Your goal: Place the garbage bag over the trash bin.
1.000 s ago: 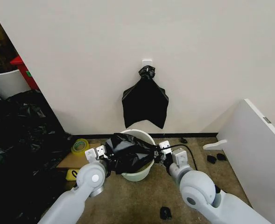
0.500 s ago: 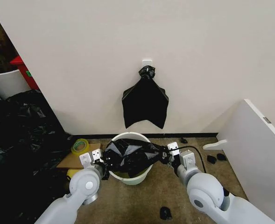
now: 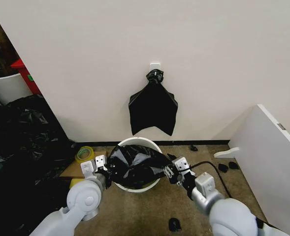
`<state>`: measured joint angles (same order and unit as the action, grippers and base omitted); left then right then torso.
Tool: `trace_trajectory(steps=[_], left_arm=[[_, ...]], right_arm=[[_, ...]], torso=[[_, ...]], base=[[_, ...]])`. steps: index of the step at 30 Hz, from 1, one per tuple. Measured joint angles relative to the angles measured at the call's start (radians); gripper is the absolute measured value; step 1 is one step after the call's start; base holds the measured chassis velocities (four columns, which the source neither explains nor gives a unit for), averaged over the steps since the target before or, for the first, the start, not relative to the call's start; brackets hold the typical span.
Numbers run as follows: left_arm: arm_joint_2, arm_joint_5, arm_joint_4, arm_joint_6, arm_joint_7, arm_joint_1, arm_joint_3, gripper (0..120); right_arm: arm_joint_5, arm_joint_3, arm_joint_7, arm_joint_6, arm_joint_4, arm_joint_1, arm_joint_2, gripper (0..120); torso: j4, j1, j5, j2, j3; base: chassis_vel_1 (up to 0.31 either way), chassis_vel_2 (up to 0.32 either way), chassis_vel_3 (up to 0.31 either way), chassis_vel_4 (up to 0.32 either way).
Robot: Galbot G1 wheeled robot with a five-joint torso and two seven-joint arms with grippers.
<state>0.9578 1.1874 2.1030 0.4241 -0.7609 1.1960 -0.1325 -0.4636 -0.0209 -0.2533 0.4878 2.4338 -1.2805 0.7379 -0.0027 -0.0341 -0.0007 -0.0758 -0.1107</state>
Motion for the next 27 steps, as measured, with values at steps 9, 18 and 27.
trace_trajectory(steps=[9, 18, 27], left_arm=[[-0.042, -0.188, 0.063, 0.002, 0.154, 0.051, 0.003, 0], [-0.053, -0.210, 0.078, 0.010, 0.184, 0.033, 0.009, 0], [-0.042, -0.204, 0.076, 0.016, 0.180, 0.034, 0.024, 0]], right_arm=[[0.202, 0.057, 0.226, -0.060, -0.061, 0.183, -0.068, 84], [0.402, 0.105, 0.412, -0.079, -0.133, 0.258, -0.127, 100], [0.604, 0.123, 0.459, -0.158, -0.196, 0.252, -0.120, 100]], torso=[[0.0006, 0.000, 0.0003, 0.000, 0.000], [0.0000, 0.000, 0.0002, 0.000, 0.000], [0.0002, 0.000, 0.0004, 0.000, 0.000]], base=[[0.000, 0.000, 0.000, 0.000], [0.000, 0.000, 0.000, 0.000], [0.000, 0.000, 0.000, 0.000]])
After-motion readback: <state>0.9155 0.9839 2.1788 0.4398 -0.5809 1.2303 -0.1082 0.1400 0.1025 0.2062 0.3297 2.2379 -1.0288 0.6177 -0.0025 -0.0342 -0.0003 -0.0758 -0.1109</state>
